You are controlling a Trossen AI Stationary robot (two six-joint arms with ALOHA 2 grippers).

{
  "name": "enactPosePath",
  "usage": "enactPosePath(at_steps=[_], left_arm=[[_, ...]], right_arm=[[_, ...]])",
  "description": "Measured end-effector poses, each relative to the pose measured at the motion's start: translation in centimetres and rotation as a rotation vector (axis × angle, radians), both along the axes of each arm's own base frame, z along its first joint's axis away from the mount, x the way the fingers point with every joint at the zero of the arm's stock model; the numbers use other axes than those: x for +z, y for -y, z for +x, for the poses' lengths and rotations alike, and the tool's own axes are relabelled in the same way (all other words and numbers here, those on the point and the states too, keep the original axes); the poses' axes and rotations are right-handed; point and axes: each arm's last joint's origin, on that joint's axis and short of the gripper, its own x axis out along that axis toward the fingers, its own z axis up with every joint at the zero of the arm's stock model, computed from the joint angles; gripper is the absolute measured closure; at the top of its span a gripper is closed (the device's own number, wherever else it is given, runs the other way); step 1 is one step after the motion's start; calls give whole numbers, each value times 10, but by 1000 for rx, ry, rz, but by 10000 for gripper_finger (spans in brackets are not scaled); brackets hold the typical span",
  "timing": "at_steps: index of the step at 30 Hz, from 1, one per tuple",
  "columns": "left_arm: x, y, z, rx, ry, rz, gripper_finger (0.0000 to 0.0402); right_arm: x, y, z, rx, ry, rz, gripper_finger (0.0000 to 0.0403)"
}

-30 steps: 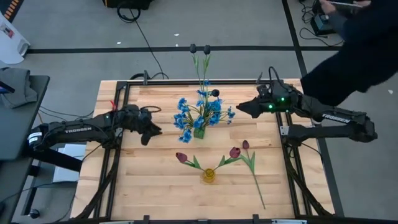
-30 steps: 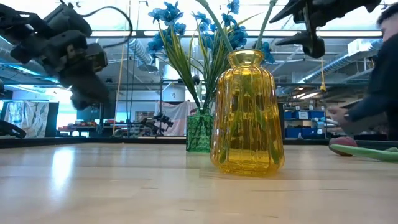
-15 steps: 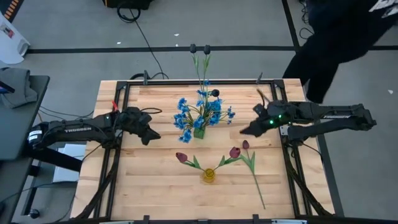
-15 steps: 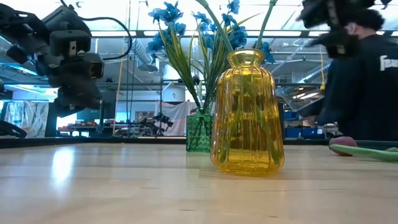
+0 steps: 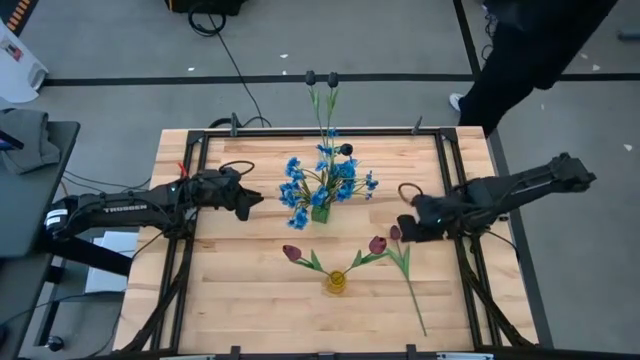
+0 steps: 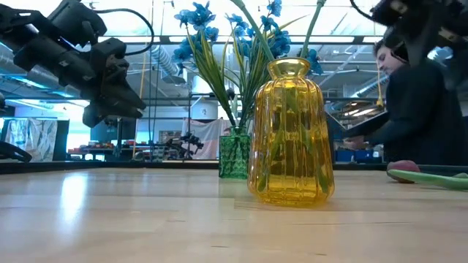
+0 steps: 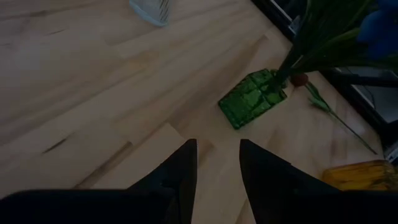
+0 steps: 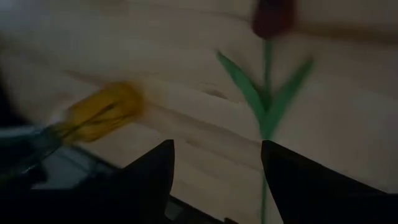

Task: Sort flowers into vase by color
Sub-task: Put the red tulip into the yellow vase

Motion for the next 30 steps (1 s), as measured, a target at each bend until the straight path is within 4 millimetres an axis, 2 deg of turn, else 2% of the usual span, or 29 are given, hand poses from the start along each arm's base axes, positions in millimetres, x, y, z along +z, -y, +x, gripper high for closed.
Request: enactPosePath(at_steps=[11,19,22,30], left_arm=[[-1,0,0,0,-11,-3,275],[-1,0,-1,0,-14,-4,275],[-1,0,-1,-1,-14,-1,275],[-1,0,-1,-90,-53,143,275]], right_arm=[[-58,-35,30,12,-423,16,154],[-81,-50,49,-31,-436,35,164],[-87,-53,49,-29,-476,25,168],[-97,-60,47,-10,-509,-45,177]])
